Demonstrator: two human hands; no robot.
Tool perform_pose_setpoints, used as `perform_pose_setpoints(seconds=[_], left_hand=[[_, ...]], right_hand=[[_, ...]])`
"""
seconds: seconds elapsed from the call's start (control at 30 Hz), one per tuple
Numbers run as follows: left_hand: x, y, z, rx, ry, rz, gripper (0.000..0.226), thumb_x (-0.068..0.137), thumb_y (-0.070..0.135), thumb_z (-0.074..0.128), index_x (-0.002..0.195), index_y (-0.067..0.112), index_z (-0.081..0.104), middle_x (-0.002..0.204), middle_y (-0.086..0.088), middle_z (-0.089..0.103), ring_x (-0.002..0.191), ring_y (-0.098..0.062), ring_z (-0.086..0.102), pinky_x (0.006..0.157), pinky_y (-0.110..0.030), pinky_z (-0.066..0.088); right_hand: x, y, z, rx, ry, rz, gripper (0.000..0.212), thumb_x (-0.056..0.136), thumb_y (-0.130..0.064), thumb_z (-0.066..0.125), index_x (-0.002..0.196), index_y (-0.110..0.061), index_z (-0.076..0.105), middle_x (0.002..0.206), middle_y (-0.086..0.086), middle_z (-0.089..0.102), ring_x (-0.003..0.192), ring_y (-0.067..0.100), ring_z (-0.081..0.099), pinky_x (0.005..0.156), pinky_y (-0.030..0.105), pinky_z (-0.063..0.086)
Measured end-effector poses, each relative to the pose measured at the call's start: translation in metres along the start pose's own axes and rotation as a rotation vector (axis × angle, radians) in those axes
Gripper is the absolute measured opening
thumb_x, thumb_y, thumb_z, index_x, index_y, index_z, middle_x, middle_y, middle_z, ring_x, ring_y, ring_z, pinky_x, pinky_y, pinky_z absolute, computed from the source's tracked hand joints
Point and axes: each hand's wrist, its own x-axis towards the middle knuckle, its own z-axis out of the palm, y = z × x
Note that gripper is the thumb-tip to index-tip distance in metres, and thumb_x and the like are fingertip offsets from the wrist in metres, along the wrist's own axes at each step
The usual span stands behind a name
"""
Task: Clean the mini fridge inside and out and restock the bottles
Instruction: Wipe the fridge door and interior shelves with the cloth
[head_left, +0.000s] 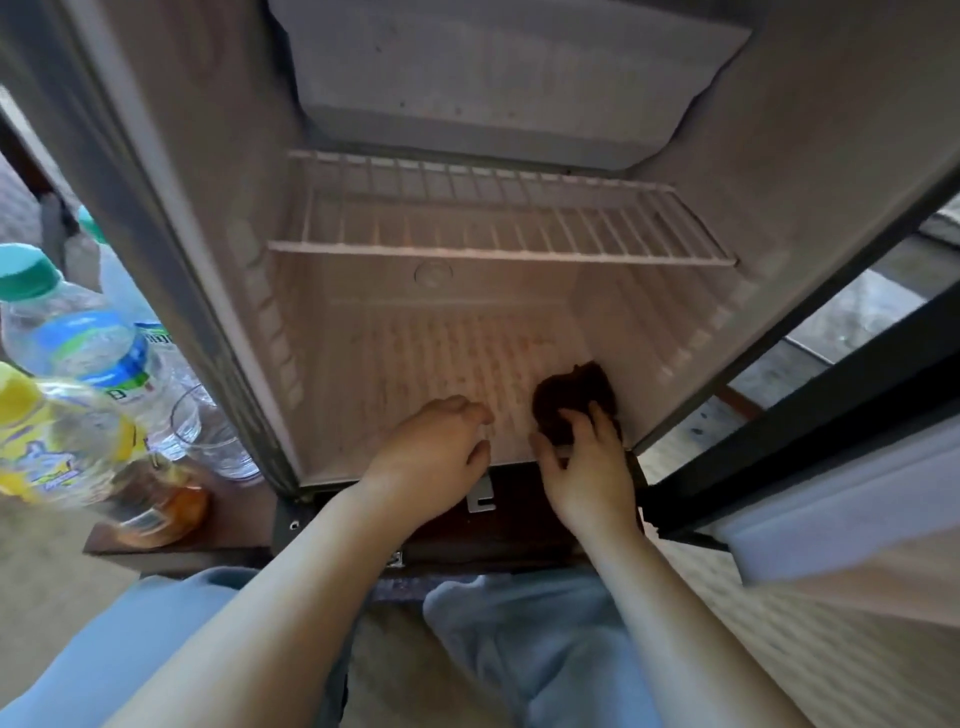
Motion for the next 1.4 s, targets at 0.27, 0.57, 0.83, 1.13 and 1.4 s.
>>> perform_pose_setpoints(seconds=[0.27, 0.57, 0.83, 1.13, 1.4], left_hand=[[0.004, -0.017, -0.002, 0.040, -0.044, -0.025, 0.038, 0.099, 0.029, 0.042, 0.135, 0.019, 0.048, 0.130, -0.001, 0.053, 0.116, -0.018, 0.048, 0.097, -0.030, 0.043], [-0.002, -0.024, -0.015, 0.008, -0.097, -0.041, 0.036, 0.100, 0.033, 0.040, 0.135, 0.025, 0.048, 0.126, 0.000, 0.057, 0.108, -0.017, 0.055, 0.092, -0.029, 0.046], [-0.006, -0.016, -0.022, 0.001, -0.117, -0.045, 0.036, 0.100, 0.032, 0.041, 0.134, 0.024, 0.048, 0.120, -0.001, 0.059, 0.103, -0.017, 0.056, 0.089, -0.031, 0.049], [-0.015, -0.015, -0.023, 0.052, -0.082, -0.032, 0.035, 0.100, 0.032, 0.040, 0.131, 0.020, 0.050, 0.118, 0.000, 0.060, 0.102, -0.017, 0.057, 0.088, -0.031, 0.049], [-0.007, -0.028, -0.020, 0.099, -0.124, -0.046, 0.032, 0.099, 0.032, 0.040, 0.124, 0.017, 0.053, 0.116, -0.003, 0.059, 0.101, -0.020, 0.056, 0.089, -0.037, 0.050]], right_hand=[[0.055, -0.004, -0.006, 0.084, -0.047, -0.048, 0.029, 0.095, -0.012, 0.052, 0.123, -0.012, 0.054, 0.123, 0.008, 0.061, 0.111, 0.027, 0.057, 0.086, 0.029, 0.043], [0.178, -0.040, 0.006, -0.054, -0.218, -0.068, 0.055, 0.094, -0.053, 0.046, 0.141, -0.025, 0.042, 0.141, 0.006, 0.050, 0.125, 0.028, 0.048, 0.105, 0.034, 0.039], [0.093, -0.017, -0.014, -0.158, -0.213, -0.219, 0.041, 0.100, -0.020, 0.043, 0.141, -0.021, 0.046, 0.143, 0.006, 0.048, 0.126, 0.026, 0.048, 0.101, 0.029, 0.037], [0.024, 0.008, -0.029, -0.255, -0.210, -0.213, 0.046, 0.096, -0.011, 0.045, 0.141, -0.021, 0.046, 0.144, 0.004, 0.048, 0.125, 0.024, 0.050, 0.101, 0.029, 0.039], [0.124, -0.032, -0.010, -0.121, -0.275, -0.184, 0.046, 0.100, -0.043, 0.038, 0.140, -0.023, 0.048, 0.147, 0.006, 0.044, 0.132, 0.027, 0.041, 0.108, 0.029, 0.030]])
